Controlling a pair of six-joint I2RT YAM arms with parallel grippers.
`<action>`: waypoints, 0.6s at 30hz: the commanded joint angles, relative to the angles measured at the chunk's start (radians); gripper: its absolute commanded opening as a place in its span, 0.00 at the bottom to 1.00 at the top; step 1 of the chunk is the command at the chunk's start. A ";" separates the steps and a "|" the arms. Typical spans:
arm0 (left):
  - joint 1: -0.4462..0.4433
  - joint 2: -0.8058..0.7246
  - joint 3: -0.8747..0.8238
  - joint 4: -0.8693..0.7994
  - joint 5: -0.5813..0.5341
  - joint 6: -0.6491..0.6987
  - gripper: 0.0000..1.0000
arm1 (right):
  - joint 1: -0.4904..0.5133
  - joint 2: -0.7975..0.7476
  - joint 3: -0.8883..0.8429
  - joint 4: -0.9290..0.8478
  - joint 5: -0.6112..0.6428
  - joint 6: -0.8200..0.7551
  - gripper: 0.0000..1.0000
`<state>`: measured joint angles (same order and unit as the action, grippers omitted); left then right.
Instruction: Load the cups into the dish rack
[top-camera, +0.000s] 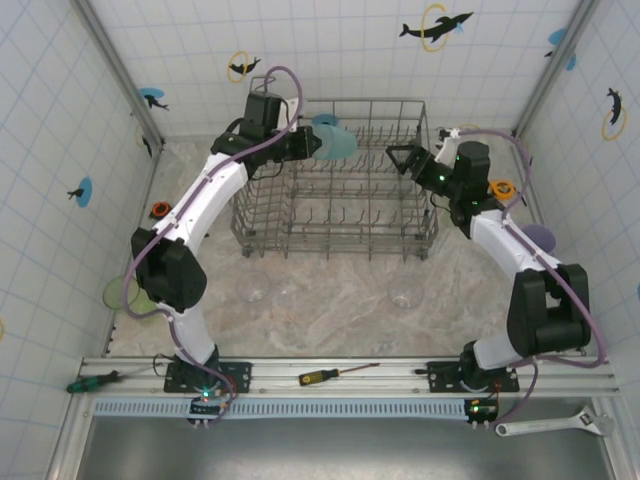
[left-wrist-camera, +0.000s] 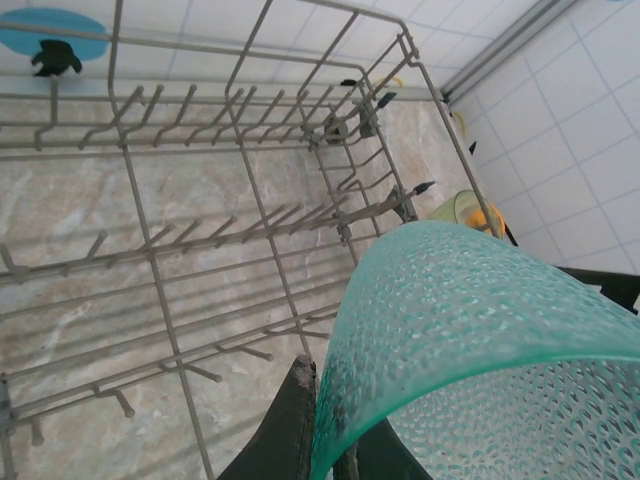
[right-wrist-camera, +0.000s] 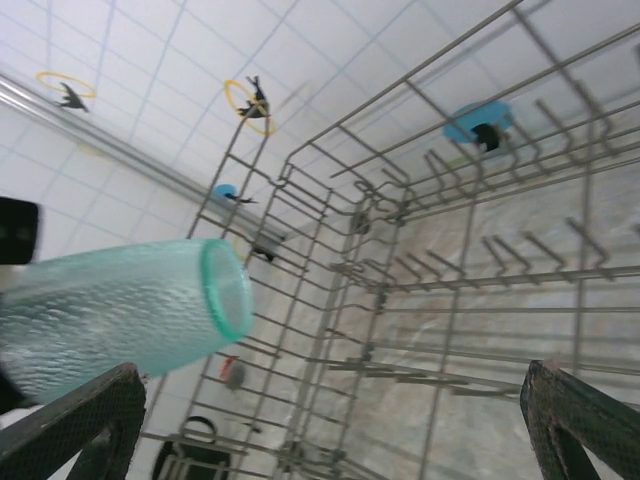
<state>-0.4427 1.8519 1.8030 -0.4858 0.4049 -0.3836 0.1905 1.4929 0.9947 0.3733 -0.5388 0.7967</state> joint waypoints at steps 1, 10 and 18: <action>0.009 0.003 -0.061 0.161 0.123 -0.035 0.00 | 0.010 0.039 -0.020 0.207 -0.079 0.139 1.00; 0.077 -0.007 -0.182 0.448 0.370 -0.179 0.00 | 0.103 0.114 -0.004 0.349 -0.063 0.266 1.00; 0.098 -0.004 -0.237 0.650 0.519 -0.304 0.00 | 0.161 0.145 -0.015 0.459 0.000 0.316 1.00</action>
<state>-0.3595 1.8534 1.6020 0.0078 0.8204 -0.6094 0.3489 1.6165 0.9863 0.7170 -0.5747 1.0679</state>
